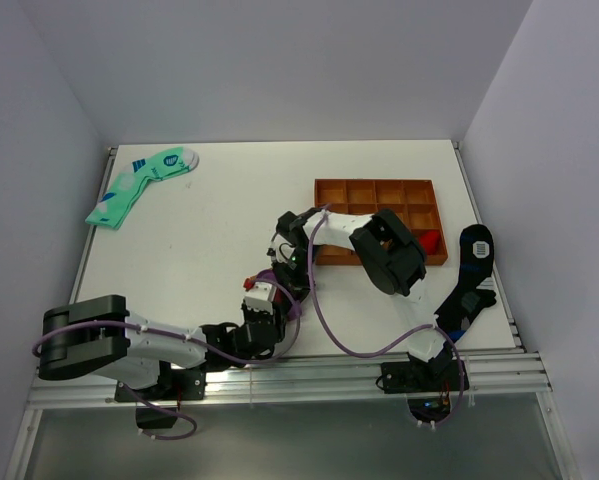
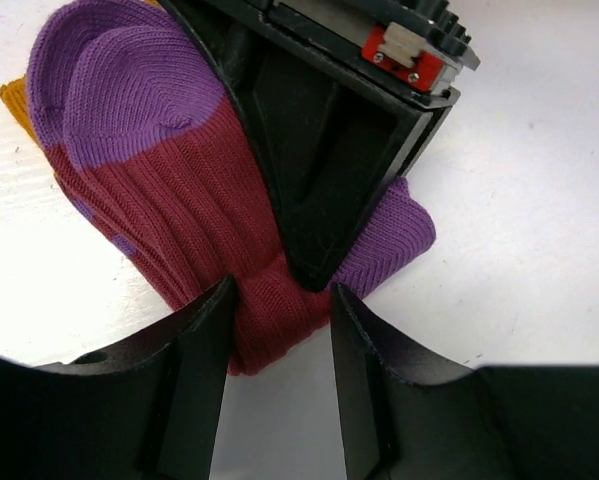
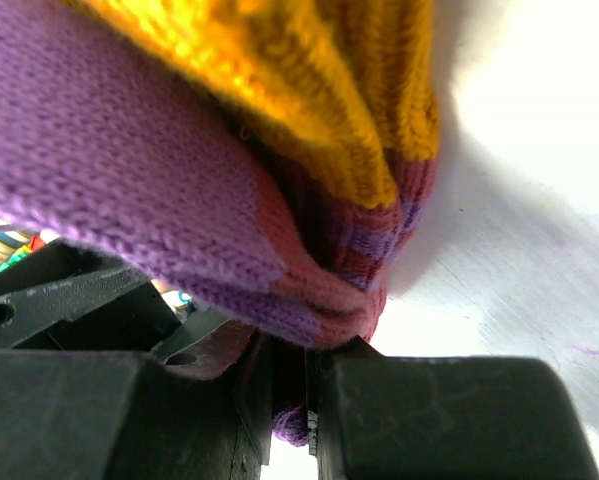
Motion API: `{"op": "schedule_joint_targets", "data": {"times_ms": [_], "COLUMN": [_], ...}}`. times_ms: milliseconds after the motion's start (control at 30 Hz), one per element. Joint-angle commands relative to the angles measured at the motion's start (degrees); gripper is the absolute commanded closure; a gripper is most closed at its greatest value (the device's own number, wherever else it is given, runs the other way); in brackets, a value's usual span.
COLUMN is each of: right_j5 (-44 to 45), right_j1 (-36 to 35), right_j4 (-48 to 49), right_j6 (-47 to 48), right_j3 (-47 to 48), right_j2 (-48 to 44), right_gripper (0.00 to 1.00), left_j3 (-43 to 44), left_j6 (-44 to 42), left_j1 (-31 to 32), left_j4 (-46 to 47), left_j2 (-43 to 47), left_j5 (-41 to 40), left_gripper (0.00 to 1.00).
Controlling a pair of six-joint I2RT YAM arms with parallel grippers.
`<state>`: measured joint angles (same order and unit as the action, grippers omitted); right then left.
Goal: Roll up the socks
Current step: Roll the sock at the center of the board.
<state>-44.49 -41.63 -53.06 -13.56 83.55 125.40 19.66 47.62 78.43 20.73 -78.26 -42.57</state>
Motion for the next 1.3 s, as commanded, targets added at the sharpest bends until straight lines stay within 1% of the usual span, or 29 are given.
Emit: {"op": "schedule_joint_targets", "data": {"times_ms": [0, 300, 600, 700, 800, 833, 900, 933, 1000, 1200, 1267], "right_j5": [6.2, 6.4, 6.8, 6.6, 7.1, 6.9, 6.3, 6.0, 6.3, 5.8, 6.3], "right_j1": [0.3, 1.2, 2.1, 2.3, 2.4, 2.4, 2.4, 2.4, 2.4, 2.4, 2.5], "right_j4": [1.2, 1.8, 3.9, 5.7, 8.2, 10.2, 12.0, 13.8, 16.4, 24.7, 28.4], "right_j6": [-0.7, -0.8, -1.8, -2.6, -3.9, -4.7, -5.3, -5.8, -6.7, -9.4, -10.4], "right_j3": [-2.7, -3.0, -3.1, -3.7, -4.6, -5.1, -6.5, -6.9, -8.3, -13.8, -15.9], "right_j2": [1.7, 0.7, -0.4, -1.4, -3.0, -3.4, -4.5, -4.9, -6.0, -9.6, -11.6], "right_gripper": [0.92, 0.91, 0.88, 0.88, 0.85, 0.83, 0.82, 0.81, 0.80, 0.77, 0.73], "left_j3": [-2.8, -5.5, -5.9, -5.2, -5.1, -5.3, -5.3, -5.2, -5.2, -7.2, -7.8], "left_j6": [4.4, 6.6, 8.6, 9.6, 11.6, 12.0, 13.6, 14.0, 14.7, 16.1, 16.7], "left_j1": [-0.2, -0.2, -0.2, -0.2, -0.2, -0.3, -0.3, -0.4, -0.5, -1.7, -2.4], "left_j4": [0.3, 1.2, -1.0, -2.0, -3.3, -3.5, -4.3, -4.7, -5.3, -3.0, -3.2], "left_j2": [-1.4, -0.3, -0.1, -0.9, -1.7, -1.8, -2.2, -2.4, -2.9, -2.9, -2.8], "left_j5": [2.8, 4.2, 3.7, 3.3, 2.8, 3.0, 2.9, 2.8, 3.1, 5.8, 6.8], "left_gripper": [0.52, 0.56, 0.65, 0.70, 0.75, 0.78, 0.86, 0.93, 1.00, 1.00, 1.00]}}
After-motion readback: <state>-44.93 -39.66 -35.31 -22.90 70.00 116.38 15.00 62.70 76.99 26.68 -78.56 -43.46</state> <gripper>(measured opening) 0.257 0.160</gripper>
